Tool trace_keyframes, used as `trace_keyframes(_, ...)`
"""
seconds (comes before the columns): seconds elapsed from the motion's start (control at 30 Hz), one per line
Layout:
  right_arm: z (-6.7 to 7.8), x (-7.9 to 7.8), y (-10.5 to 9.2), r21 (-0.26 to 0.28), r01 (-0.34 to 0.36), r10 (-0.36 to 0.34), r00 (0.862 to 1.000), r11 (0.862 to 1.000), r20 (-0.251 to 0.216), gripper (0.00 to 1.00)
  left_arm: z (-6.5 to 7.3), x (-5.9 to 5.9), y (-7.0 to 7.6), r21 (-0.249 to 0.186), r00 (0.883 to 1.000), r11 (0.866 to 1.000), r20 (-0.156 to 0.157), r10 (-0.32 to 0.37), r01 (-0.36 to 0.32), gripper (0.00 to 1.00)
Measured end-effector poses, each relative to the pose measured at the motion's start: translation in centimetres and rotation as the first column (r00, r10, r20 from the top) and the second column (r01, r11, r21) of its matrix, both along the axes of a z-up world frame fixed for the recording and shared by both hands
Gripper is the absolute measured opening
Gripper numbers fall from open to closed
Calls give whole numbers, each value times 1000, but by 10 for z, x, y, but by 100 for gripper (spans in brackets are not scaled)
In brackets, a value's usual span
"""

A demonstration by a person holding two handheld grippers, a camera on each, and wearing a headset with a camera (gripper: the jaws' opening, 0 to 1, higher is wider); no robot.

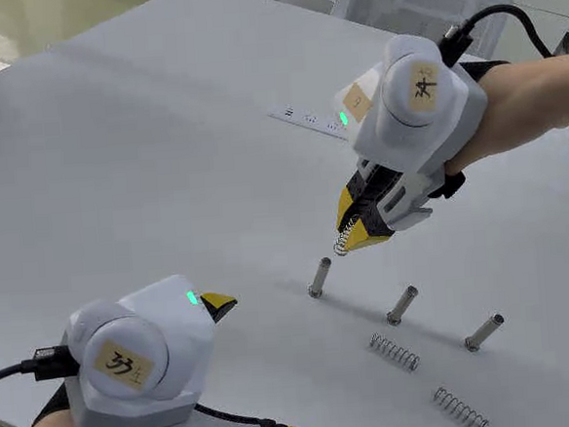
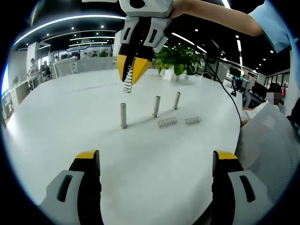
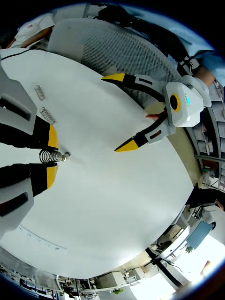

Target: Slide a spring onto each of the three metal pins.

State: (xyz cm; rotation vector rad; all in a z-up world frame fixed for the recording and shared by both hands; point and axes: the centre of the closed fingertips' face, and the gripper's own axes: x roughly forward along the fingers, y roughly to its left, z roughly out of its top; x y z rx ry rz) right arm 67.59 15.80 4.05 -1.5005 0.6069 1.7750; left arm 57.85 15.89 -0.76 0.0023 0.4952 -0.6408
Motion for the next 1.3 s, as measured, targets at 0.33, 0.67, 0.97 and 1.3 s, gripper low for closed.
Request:
trace_keyframes(0.33, -8, -3, 3, -27, -14, 13, 1000, 1000, -7, 7, -3, -1, 0, -8, 1000, 1000, -6, 3, -3, 98)
trace_keyframes(0.67, -17, 5, 4, -40, -13, 13, 1000, 999, -12, 7, -5, 0, 1, -16, 1000, 1000, -13, 3, -3, 99)
trace_keyframes(0.97, -19, 0, 7, -44, -19, 18, 1000, 999, -18, 7, -8, -1, 2, -15, 1000, 1000, -20, -1, 1, 99)
trace_keyframes(1.3, -25, 3, 6, -60, -27, 27, 1000, 998, -14, 7, -11, -4, 2, -19, 1000, 1000, -29, -2, 2, 98)
